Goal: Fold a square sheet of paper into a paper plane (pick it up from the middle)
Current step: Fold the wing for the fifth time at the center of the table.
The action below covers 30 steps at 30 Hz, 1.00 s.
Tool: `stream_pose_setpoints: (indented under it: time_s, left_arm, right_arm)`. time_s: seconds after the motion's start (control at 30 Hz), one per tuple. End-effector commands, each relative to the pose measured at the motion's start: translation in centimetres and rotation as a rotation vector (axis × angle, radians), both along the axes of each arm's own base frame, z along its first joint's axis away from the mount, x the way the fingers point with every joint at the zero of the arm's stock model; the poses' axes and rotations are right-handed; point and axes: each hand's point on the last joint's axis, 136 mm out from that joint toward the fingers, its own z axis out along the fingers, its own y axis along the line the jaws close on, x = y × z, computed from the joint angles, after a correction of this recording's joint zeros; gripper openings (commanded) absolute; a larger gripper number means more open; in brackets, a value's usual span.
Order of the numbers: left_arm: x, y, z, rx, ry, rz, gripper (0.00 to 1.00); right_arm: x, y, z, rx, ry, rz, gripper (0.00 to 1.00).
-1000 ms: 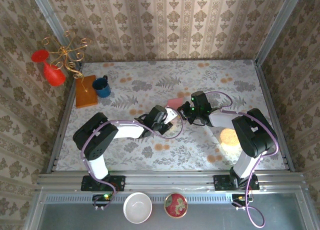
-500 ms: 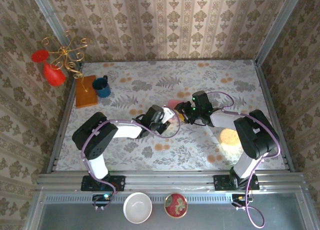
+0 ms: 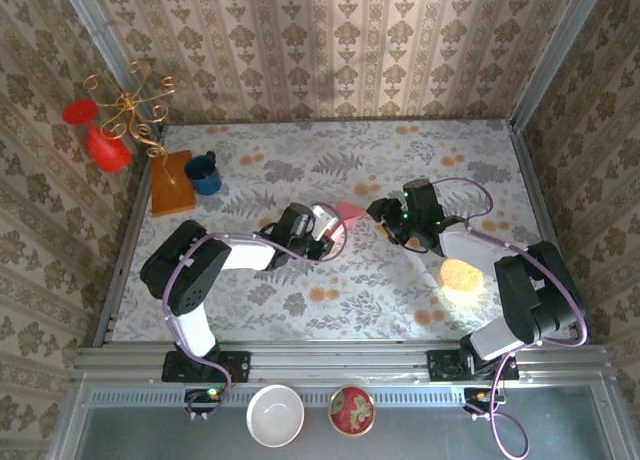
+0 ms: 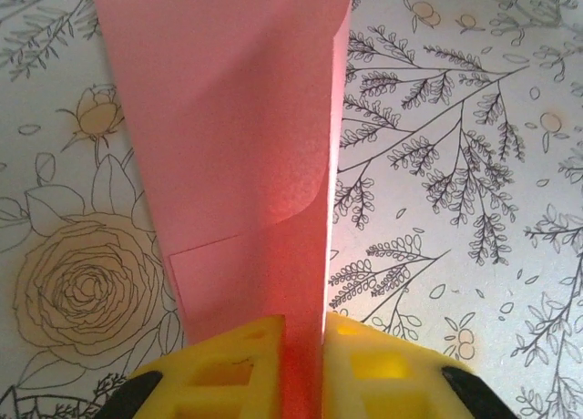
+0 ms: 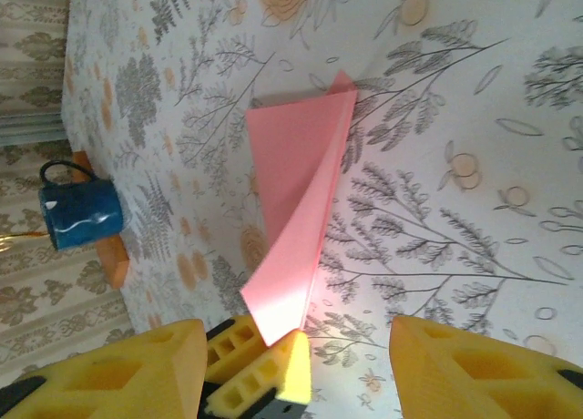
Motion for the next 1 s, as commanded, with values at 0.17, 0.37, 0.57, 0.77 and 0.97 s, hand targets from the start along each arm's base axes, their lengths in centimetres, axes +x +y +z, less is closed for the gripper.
stream_pose_setpoints:
  time_s: [0.17, 0.37, 0.57, 0.77, 0.97]
  left_arm:
    - [-0.1, -0.4, 0.6, -0.170, 0.229, 0.063, 0.12]
    - [0.0, -0.6, 1.2, -0.254, 0.353, 0.112, 0.09]
    - [-0.6, -1.6, 1.7, -0.299, 0.472, 0.115, 0.08]
    - [-0.7, -1.9, 1.6, -0.324, 0.538, 0.141, 0.06]
    - [-0.9, -2.3, 1.6, -0.367, 0.607, 0.176, 0.05]
  right_arm:
    - [-0.9, -1.5, -1.8, -0.074, 0.036, -0.016, 0.57]
    - [-0.9, -1.3, -2.2, -0.082, 0.026, 0.006, 0.57]
    - [-0.8, 0.0, -2.7, -0.098, 0.005, 0.112, 0.60]
    - [-0.8, 1.3, -3.2, -0.112, -0.033, 0.219, 0.65]
    - [-0.5, 2.6, -3.4, -0.149, -0.065, 0.327, 0.68]
